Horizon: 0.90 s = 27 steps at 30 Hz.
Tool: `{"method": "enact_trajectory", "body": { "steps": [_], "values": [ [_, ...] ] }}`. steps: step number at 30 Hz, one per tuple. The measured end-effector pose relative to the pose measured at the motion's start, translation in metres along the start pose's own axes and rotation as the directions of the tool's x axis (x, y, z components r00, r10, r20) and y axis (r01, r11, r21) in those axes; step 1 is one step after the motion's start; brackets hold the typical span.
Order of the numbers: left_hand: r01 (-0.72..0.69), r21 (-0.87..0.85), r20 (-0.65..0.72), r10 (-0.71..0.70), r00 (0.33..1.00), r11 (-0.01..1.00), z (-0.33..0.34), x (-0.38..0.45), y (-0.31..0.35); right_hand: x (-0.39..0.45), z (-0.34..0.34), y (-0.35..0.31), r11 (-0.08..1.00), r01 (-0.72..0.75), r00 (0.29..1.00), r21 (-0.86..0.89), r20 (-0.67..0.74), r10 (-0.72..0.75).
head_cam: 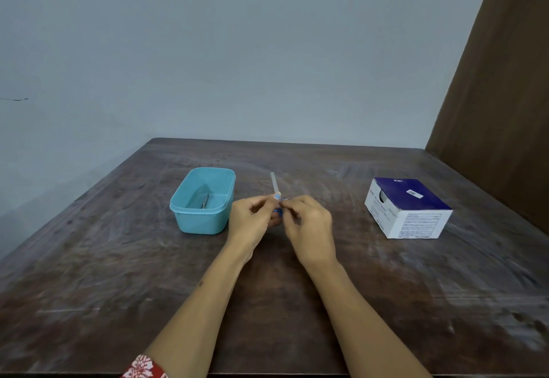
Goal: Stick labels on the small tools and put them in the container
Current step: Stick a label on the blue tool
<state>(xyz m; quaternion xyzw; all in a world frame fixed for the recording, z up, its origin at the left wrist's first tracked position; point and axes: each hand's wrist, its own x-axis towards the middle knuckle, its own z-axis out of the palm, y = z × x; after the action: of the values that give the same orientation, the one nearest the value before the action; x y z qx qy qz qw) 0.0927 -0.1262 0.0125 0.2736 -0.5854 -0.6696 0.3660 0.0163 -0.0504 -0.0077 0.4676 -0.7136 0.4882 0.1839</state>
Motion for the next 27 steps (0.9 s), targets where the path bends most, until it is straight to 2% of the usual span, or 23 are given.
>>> {"method": "enact_trajectory", "body": {
  "steps": [3, 7, 11, 15, 18, 21, 27],
  "values": [
    [0.012, -0.005, 0.024, -0.011, 1.0, 1.0, 0.0007, 0.0, 0.0001, 0.0012, -0.0004, 0.0005, 1.0, -0.004, 1.0, -0.002, -0.012, 0.004],
    [-0.032, -0.011, -0.033, 0.032, 0.999, 0.999, 0.0007, -0.0005, 0.0017, -0.0022, 0.001, -0.0012, 1.0, -0.019, 1.0, 0.018, 0.008, 0.019],
    [-0.022, 0.062, -0.071, 0.027, 0.997, 0.998, -0.0029, 0.0013, 0.0004, -0.003, -0.001, -0.0044, 0.988, -0.116, 0.992, 0.104, 0.069, 0.109],
    [-0.029, 0.047, -0.079, 0.033, 0.996, 0.998, -0.0042, 0.0022, 0.0007, -0.0017, -0.0034, -0.0059, 0.954, -0.198, 0.976, 0.226, -0.049, 0.214],
    [-0.028, 0.021, -0.049, 0.029, 0.998, 0.999, -0.0033, 0.0036, -0.0011, 0.0017, -0.0054, -0.0068, 0.904, -0.283, 0.942, 0.321, -0.083, 0.325],
    [-0.026, 0.025, -0.006, 0.026, 1.0, 0.999, -0.0021, 0.0031, -0.004, 0.0045, -0.0072, -0.0078, 0.829, -0.376, 0.906, 0.414, -0.021, 0.422],
    [-0.015, 0.021, -0.009, 0.015, 1.0, 1.0, -0.0021, 0.0028, -0.0042, 0.004, -0.0074, -0.0085, 0.761, -0.431, 0.886, 0.485, 0.071, 0.457]
  ]
}}
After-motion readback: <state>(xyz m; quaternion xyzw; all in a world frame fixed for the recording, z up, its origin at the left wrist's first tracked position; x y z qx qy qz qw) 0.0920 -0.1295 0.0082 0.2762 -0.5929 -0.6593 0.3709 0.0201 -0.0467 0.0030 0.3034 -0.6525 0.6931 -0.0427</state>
